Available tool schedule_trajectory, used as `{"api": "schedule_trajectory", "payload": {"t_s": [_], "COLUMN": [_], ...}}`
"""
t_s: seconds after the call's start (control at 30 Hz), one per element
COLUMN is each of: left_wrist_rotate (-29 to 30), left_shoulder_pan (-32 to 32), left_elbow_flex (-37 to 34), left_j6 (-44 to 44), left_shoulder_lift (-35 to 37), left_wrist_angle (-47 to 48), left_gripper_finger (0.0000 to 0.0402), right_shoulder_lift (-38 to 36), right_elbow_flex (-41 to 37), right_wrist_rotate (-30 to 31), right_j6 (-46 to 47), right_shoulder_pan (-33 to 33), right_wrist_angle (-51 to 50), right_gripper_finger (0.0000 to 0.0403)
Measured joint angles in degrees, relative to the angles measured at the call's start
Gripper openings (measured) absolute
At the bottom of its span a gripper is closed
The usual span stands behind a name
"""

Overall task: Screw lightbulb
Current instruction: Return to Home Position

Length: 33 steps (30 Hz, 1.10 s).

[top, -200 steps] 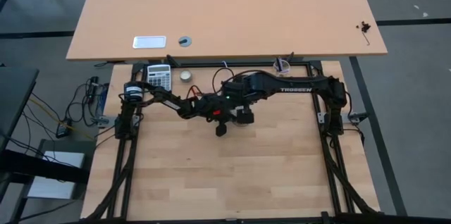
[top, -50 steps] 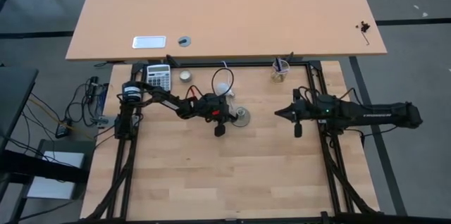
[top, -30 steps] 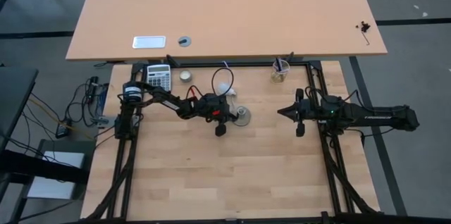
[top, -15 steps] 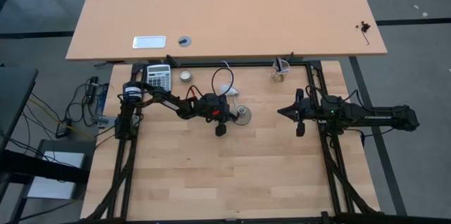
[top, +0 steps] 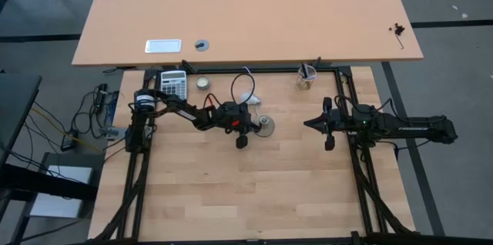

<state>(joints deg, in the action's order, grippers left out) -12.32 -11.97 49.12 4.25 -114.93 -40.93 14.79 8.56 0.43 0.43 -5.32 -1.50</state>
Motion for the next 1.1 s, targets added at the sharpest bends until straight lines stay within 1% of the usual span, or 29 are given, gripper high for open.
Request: {"api": "schedule_trajectory", "payload": {"t_s": [0.07, 0.2, 0.43, 0.53, 0.63, 0.8, 0.97, 1.1], "left_wrist_rotate": [-0.02, -0.02, -0.07, -0.15, -0.24, -0.15, -0.13, -0.13], "left_shoulder_pan": [0.0, 0.0, 0.0, 0.0, 0.0, 0.02, 0.02, 0.02], "left_elbow_flex": [0.0, 0.0, 0.0, 0.0, 0.04, 0.04, 0.04, 0.04], "left_j6": [-0.05, -0.2, -0.2, -0.22, -0.43, -0.44, -0.44, -0.44], "left_shoulder_lift": [0.0, 0.0, 0.0, 0.0, 0.0, 0.0, 0.0, 0.0], "left_wrist_angle": [0.0, 0.0, 0.05, 0.14, 0.28, 0.12, 0.12, 0.12], "left_gripper_finger": [0.0006, 0.0006, 0.0006, 0.0006, 0.0006, 0.0006, 0.0006, 0.0006], "right_shoulder_lift": [-1.16, -4.99, -14.77, -14.44, -14.07, -14.28, -14.11, -13.25], "right_elbow_flex": [0.0, 0.02, -3.48, -5.87, -8.23, -8.2, -8.2, -8.19], "right_wrist_rotate": [-1.5, -1.65, -1.55, -1.09, -0.25, 1.67, 1.74, 3.25], "right_j6": [-0.37, -0.54, -0.64, 0.03, 0.37, -0.88, -0.62, -0.49], "right_shoulder_pan": [0.0, 0.0, 0.0, 0.0, 0.08, 0.03, -0.13, -0.15], "right_wrist_angle": [-0.03, -2.29, -4.3, -3.16, 2.13, 2.75, 2.72, 2.92], "right_gripper_finger": [0.0004, 0.0003, 0.0002, 0.0002, 0.0002, 0.0001, 0.0001, 0.0001]}}
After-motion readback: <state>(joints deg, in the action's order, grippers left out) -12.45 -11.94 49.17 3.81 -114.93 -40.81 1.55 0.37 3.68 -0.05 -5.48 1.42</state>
